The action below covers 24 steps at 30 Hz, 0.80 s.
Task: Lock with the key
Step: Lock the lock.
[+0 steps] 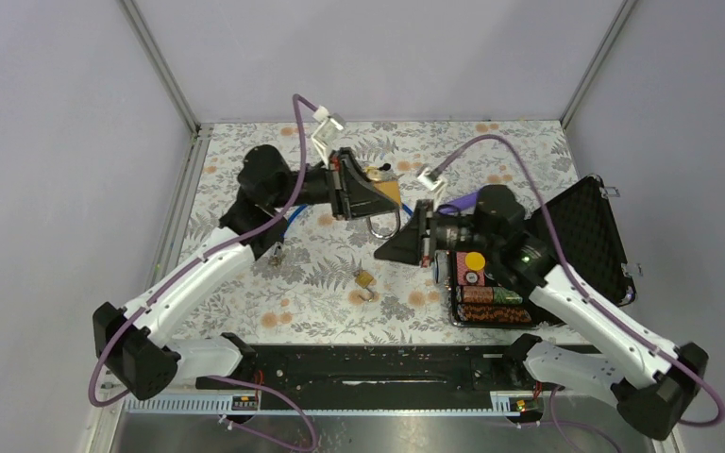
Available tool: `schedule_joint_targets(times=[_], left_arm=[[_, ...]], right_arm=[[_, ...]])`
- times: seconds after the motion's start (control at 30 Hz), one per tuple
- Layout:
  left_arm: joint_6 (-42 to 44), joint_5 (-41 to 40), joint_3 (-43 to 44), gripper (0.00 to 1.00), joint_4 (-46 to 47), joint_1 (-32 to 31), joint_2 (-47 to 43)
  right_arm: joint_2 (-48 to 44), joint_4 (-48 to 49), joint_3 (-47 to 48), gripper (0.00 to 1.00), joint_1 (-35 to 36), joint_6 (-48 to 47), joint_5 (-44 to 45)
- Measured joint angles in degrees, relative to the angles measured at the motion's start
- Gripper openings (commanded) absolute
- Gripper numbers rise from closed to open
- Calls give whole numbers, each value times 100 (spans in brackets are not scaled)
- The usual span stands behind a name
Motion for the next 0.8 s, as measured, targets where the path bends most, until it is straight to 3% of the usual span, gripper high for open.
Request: schedule_joint_targets(times=[0.13, 0.27, 0.43, 0.53, 0.6, 0.67, 0.8], left_arm=[[157, -420, -79, 0, -98, -424, 177], [431, -669, -247, 0, -734, -472, 177], [933, -1117, -302, 0, -1746, -387, 74], [1237, -1274, -339, 0, -2109, -216, -129], [1464, -1298, -339, 0, -2267, -133, -223], [1727, -1237, -337, 0, -2463, -111, -293], [2306, -949, -337, 0, -3003, -125, -306]], right_arm=[[260, -284, -7, 0, 466, -61, 74], [-44, -557, -7, 2, 439, -225, 903], [-798, -787, -28, 26, 417, -426, 2028], [-1137, -955, -92, 57, 415, -553, 2424], [-1270, -1078, -125, 71, 413, -616, 2538], [-1300, -1161, -129, 79, 411, -713, 2608], [-1132, -1193, -72, 82, 411, -833, 2616]])
